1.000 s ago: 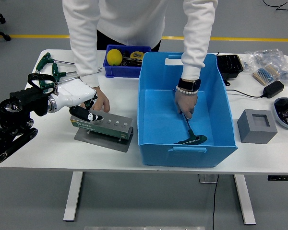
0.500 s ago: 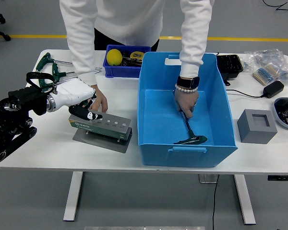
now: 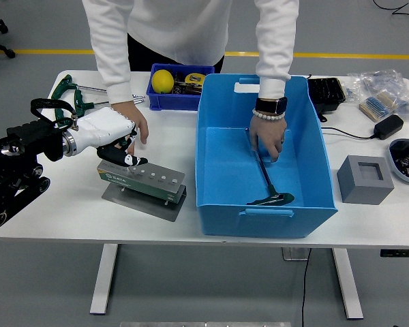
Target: Lift tool from toolbox,place it in box,lift tool from toolbox,place it in box
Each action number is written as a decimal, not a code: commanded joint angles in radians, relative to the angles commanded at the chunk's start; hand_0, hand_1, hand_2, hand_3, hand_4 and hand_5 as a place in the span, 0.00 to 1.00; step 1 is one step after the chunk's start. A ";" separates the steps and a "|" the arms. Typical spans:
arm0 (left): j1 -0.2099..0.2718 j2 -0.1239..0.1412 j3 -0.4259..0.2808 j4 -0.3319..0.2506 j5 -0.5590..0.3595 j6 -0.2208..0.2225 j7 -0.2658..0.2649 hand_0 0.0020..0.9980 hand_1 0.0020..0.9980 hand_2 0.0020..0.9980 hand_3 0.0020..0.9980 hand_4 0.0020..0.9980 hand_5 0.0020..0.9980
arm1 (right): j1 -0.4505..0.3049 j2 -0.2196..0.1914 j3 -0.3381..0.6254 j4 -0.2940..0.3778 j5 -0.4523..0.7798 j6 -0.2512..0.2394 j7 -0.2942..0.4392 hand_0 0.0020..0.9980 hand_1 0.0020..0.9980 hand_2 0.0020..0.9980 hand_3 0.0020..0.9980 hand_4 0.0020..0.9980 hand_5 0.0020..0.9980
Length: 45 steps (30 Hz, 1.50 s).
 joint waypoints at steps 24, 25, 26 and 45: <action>0.023 0.025 -0.174 -0.143 0.011 -0.010 0.026 0.14 0.00 0.02 0.04 0.78 0.59 | -0.002 0.001 0.000 -0.001 -0.001 -0.001 0.000 0.73 0.70 0.75 0.59 0.83 0.72; 0.024 0.028 -0.181 -0.152 0.010 -0.012 0.027 0.14 0.00 0.02 0.04 0.78 0.59 | -0.003 0.000 0.000 -0.001 -0.001 -0.001 0.000 0.73 0.70 0.75 0.59 0.83 0.72; 0.025 0.029 -0.186 -0.160 0.009 -0.014 0.028 0.14 0.00 0.02 0.04 0.78 0.59 | -0.003 0.000 0.000 -0.001 -0.001 -0.001 0.000 0.73 0.70 0.75 0.59 0.83 0.72; 0.031 0.031 -0.263 -0.218 -0.010 -0.050 0.035 0.13 0.00 0.01 0.04 0.75 0.54 | -0.013 0.005 0.006 -0.002 -0.006 -0.002 -0.001 0.73 0.70 0.75 0.59 0.83 0.72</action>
